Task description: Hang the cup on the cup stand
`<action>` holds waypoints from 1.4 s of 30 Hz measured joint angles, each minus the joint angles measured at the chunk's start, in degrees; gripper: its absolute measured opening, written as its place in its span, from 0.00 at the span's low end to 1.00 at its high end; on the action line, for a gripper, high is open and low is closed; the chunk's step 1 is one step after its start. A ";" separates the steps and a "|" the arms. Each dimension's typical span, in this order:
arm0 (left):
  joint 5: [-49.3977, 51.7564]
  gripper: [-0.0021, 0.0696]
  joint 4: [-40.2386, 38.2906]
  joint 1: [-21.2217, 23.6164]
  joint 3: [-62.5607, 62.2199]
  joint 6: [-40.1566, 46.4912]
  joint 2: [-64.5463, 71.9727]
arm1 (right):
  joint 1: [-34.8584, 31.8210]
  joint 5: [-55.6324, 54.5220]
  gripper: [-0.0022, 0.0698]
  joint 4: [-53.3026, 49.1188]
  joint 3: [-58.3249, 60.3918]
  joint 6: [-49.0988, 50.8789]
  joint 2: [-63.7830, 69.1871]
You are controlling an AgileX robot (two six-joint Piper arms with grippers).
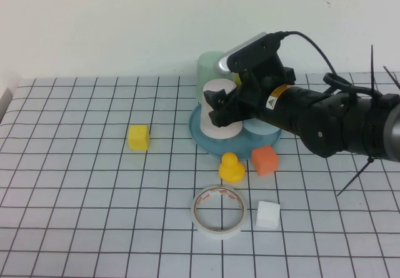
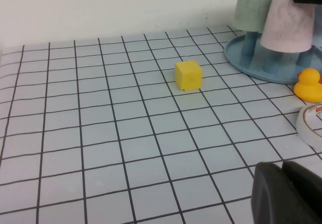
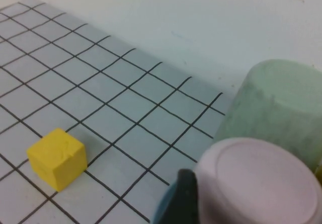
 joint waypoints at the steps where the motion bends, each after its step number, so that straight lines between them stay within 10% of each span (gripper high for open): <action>1: 0.00 0.03 0.00 0.00 0.00 0.00 0.00 | 0.11 0.16 0.89 0.00 0.00 -0.27 -0.10; 9: 0.00 0.03 0.00 0.00 0.00 0.00 0.00 | 1.37 9.74 0.82 0.00 0.00 -0.80 -10.99; 11: 0.00 0.03 0.00 0.00 0.00 0.00 0.00 | 1.37 15.43 0.67 0.00 0.00 -0.80 -15.34; 13: 0.00 0.03 0.00 0.00 0.00 0.00 0.00 | 1.37 25.04 0.28 0.00 0.00 -0.80 -22.06; 17: 0.00 0.03 0.00 0.00 0.00 0.00 0.00 | 1.63 36.51 0.08 0.00 0.95 -0.80 -31.68; 31: 0.00 0.03 0.00 0.00 0.00 0.00 0.00 | 1.64 39.97 0.04 5.32 29.22 -0.28 -79.98; 42: 0.00 0.03 0.00 0.00 0.00 0.00 0.00 | 1.64 44.73 0.03 0.11 38.94 2.58 -92.67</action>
